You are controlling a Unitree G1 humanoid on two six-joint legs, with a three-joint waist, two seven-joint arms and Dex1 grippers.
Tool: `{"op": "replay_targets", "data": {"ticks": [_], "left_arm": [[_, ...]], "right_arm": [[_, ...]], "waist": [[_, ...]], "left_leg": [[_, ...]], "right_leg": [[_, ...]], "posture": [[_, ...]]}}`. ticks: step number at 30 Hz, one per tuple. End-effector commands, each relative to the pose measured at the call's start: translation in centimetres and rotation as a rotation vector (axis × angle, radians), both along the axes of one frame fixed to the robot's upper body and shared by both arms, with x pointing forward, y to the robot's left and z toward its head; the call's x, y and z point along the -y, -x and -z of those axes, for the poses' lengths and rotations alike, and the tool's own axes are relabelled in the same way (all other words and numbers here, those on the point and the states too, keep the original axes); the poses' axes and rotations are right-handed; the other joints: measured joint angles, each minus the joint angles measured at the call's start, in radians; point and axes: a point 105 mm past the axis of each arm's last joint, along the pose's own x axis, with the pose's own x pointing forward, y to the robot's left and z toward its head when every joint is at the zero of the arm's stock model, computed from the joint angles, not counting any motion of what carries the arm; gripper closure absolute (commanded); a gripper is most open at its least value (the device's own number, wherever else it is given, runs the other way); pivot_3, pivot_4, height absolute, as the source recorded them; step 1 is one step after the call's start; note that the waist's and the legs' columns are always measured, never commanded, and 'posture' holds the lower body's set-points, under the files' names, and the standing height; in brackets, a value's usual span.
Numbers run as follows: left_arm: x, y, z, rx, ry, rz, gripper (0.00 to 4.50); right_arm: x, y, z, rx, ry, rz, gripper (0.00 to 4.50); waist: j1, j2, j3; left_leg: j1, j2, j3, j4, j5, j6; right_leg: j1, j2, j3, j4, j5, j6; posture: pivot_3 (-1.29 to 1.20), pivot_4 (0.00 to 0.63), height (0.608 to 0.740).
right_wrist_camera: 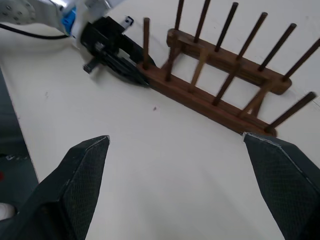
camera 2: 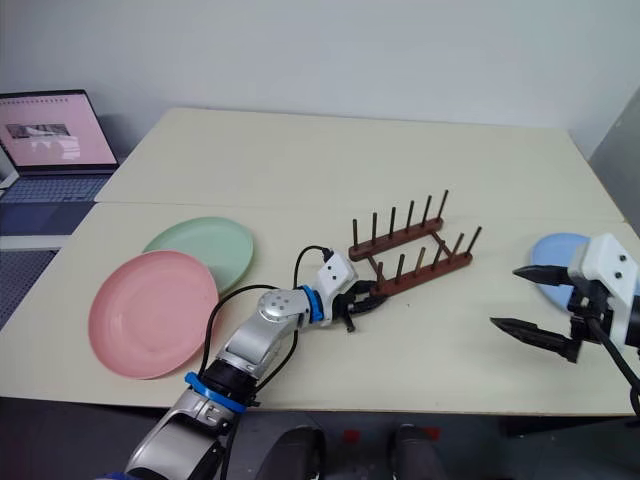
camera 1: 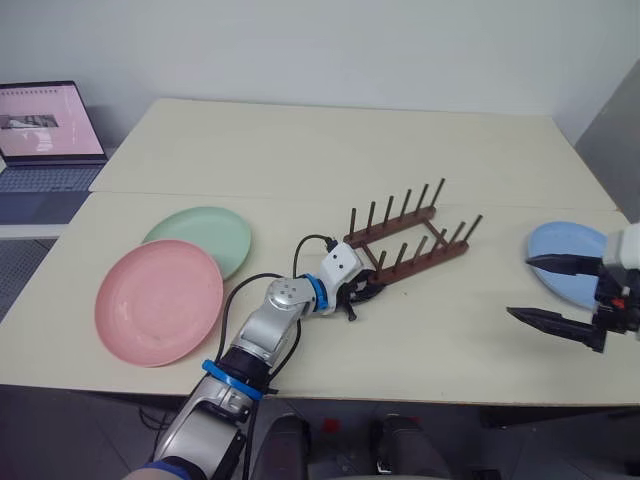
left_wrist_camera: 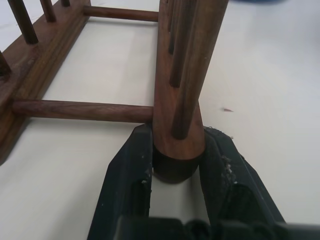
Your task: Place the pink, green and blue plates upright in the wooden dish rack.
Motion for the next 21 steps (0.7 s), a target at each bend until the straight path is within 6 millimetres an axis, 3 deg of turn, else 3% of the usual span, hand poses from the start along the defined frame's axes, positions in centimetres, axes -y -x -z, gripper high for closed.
{"op": "replay_targets", "data": {"ticks": [1, 8, 19, 21], "left_arm": [[1.2, 1.7, -1.9, 0.04, 0.02, 0.192, 3.46], [2.3, 1.4, -1.5, 0.033, -0.033, 0.323, 3.46], [3.1, -0.9, -1.2, 0.044, -0.066, 0.328, 3.46], [2.6, -1.4, -1.7, 0.039, -0.041, 0.304, 2.72]], "right_arm": [[1.1, 1.1, -0.8, 0.031, 0.035, 0.033, 0.0], [1.1, 2.9, 0.0, -0.006, 0.028, 0.069, 0.0], [0.5, 3.7, 0.7, -0.021, 0.018, 0.085, 0.0], [0.4, 3.7, 0.9, -0.031, 0.015, 0.084, 0.0]], "waist": [[0.003, 0.0, 0.0], [0.012, 0.0, 0.0], [0.009, 0.0, 0.0], [0.009, 0.0, 0.0]], "left_leg": [[0.0, 0.0, 0.0, 0.0, 0.0, 0.0], [0.0, 0.0, 0.0, 0.001, 0.0, 0.0], [0.0, 0.0, -0.001, 0.0, 0.0, 0.0], [0.0, 0.0, -0.001, 0.0, 0.0, 0.0]], "right_leg": [[0.0, 0.0, 0.0, 0.0, 0.0, 0.0], [0.0, 0.0, 0.0, 0.0, 0.0, -0.002], [0.0, 0.001, 0.0, -0.001, 0.0, -0.001], [0.0, 0.001, 0.0, -0.001, 0.0, -0.001]], "posture": [[0.0, 0.15, 0.739], [0.0, 0.15, 0.739], [0.0, 0.15, 0.739], [0.0, 0.15, 0.739]]}}
